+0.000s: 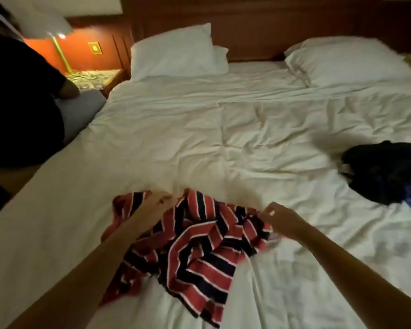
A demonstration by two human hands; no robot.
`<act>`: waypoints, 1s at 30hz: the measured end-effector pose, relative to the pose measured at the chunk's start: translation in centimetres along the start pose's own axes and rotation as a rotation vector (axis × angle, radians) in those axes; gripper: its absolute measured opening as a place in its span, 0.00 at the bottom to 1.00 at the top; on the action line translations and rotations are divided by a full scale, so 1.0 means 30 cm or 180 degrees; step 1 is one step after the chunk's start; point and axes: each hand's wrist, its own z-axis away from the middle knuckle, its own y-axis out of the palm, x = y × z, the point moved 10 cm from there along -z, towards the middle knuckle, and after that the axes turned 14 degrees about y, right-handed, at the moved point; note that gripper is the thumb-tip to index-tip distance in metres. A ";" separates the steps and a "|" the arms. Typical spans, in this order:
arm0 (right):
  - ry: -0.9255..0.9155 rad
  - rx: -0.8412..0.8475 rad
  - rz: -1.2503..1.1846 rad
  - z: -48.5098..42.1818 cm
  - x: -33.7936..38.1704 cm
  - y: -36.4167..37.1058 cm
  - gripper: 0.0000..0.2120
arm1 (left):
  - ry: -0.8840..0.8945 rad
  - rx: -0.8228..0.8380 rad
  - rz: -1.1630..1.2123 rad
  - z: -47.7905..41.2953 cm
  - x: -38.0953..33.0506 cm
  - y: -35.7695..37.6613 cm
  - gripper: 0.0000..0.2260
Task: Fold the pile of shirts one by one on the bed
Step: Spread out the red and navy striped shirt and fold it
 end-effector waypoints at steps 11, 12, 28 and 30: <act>-0.1151 -0.1088 -0.0047 -0.120 0.121 0.184 0.11 | 0.1105 -0.0175 -0.1347 -0.043 0.160 0.002 0.05; -0.1206 -0.1180 -0.0079 -0.109 0.120 0.163 0.10 | 0.1277 -0.0315 -0.1500 -0.032 0.135 -0.023 0.08; -0.1103 -0.0974 0.1456 0.233 -0.004 0.398 0.33 | 0.0934 0.0155 -0.0530 0.260 -0.051 -0.025 0.16; -0.1126 -0.1385 0.1417 0.268 0.007 0.354 0.24 | 0.0893 0.0315 -0.0402 0.332 -0.079 -0.041 0.20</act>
